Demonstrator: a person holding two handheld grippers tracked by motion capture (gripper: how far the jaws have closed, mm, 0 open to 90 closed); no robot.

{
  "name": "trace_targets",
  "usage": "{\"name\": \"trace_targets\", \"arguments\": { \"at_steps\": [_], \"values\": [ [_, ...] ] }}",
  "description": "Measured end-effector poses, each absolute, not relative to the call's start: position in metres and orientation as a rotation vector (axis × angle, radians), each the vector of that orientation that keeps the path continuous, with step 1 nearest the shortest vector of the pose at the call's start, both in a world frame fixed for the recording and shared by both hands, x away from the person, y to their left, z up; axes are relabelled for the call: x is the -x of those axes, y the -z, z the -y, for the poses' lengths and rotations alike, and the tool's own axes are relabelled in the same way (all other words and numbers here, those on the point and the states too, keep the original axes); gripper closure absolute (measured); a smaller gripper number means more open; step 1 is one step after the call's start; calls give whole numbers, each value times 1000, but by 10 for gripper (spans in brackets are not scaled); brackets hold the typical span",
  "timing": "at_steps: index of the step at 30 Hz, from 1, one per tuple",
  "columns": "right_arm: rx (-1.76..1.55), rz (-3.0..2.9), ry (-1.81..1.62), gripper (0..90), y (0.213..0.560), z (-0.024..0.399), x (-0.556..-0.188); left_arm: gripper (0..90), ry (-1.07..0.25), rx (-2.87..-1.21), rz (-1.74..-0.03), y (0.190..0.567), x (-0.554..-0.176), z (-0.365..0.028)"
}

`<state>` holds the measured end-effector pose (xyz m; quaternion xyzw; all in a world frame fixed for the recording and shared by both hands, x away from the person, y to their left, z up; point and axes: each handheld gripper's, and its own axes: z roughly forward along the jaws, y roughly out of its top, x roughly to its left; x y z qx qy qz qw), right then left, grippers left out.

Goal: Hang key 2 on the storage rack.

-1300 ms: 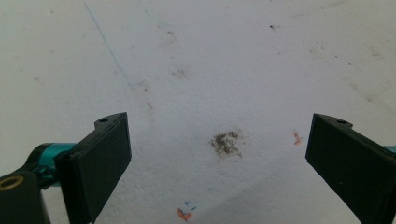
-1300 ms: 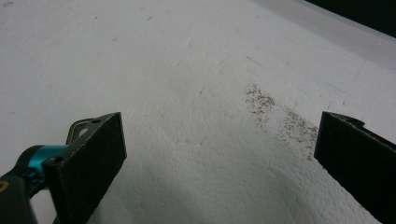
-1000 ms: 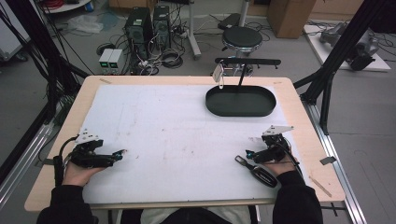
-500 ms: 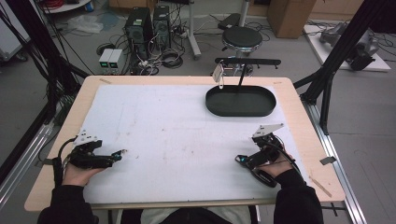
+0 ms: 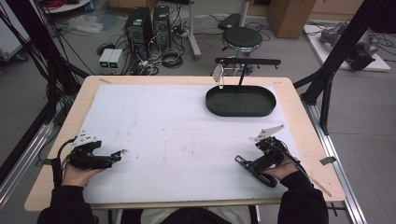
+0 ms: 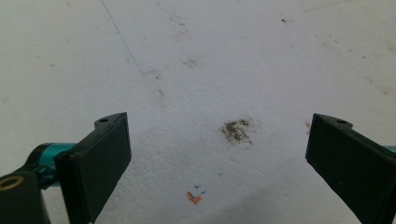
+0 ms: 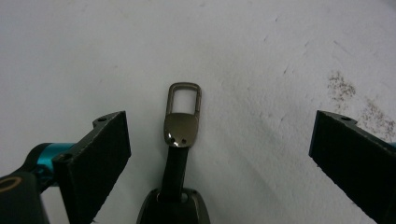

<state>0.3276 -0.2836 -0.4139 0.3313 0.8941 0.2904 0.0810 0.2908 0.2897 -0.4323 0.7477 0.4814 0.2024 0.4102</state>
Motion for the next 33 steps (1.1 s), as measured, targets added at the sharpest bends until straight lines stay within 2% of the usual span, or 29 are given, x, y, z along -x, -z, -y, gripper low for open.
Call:
{"name": "trace_targets", "arguments": {
  "at_steps": [12,16,21,24,28,31,33],
  "values": [
    [-977,-2762,-770,58,417,277,-324,72,-511,-1882,-1210,432,-289,-290],
    [-970,-2793,-762,94,419,276,-324,72,-512,-1880,-1209,432,-288,-291],
    [-961,-2855,-739,230,422,276,-324,72,-510,-1882,-1213,433,-288,-291],
    [-957,-2867,-711,274,423,275,-323,72,-511,-1884,-1213,433,-288,-291],
    [-942,-2860,-689,451,420,273,-321,72,-509,-1881,-1215,434,-287,-291],
    [-921,-2860,-636,552,418,271,-319,72,-508,-1876,-1218,434,-287,-291],
    [-888,-2883,-619,677,417,268,-317,72,-508,-1876,-1217,434,-287,-291]
  ]
}}
